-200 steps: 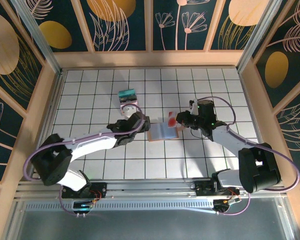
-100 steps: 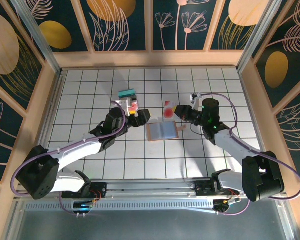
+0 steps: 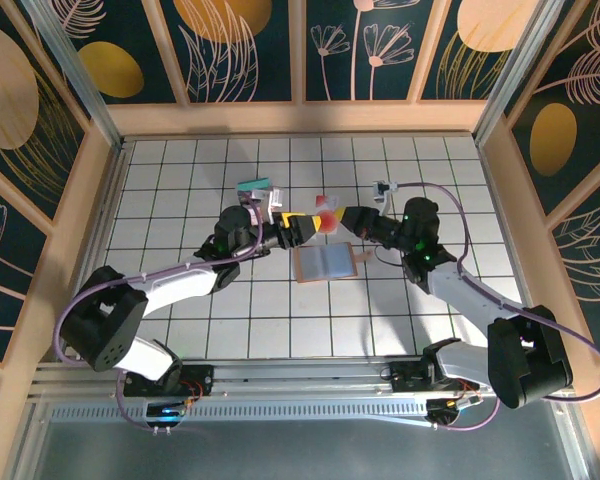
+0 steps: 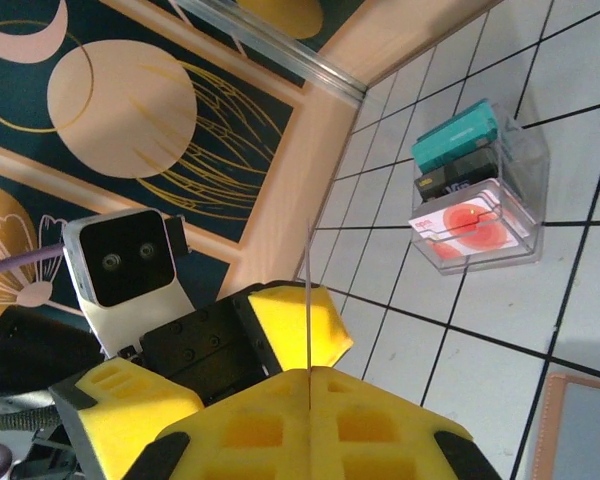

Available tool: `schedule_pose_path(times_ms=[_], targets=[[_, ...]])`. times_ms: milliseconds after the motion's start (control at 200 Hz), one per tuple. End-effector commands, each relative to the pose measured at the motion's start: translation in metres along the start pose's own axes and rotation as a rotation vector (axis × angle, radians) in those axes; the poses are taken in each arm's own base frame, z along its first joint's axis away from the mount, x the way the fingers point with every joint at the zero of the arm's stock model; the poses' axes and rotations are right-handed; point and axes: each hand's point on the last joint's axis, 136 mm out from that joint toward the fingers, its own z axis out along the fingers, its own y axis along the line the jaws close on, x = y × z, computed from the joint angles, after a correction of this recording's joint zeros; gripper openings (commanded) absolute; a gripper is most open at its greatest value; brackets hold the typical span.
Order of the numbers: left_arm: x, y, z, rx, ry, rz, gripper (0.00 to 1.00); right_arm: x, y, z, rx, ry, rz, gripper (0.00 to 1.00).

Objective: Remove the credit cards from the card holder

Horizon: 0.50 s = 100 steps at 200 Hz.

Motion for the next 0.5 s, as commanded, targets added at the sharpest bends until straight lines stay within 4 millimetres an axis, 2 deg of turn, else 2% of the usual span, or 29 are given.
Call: schedule_pose_path(times_ms=[0,140,495], targets=[[-0.014,-0.03,0.005,0.139,-0.013,0.036,0.71,-0.007,0.026,0.002,-0.082,-0.01,-0.053,0.0],[-0.011,-0.031,0.008,0.153,0.001,0.038,0.63,-0.004,0.029,0.009,-0.101,0.01,-0.051,0.0],[-0.013,-0.024,0.006,0.098,0.0,0.064,0.15,-0.002,0.025,0.013,-0.104,0.022,-0.046,0.0]])
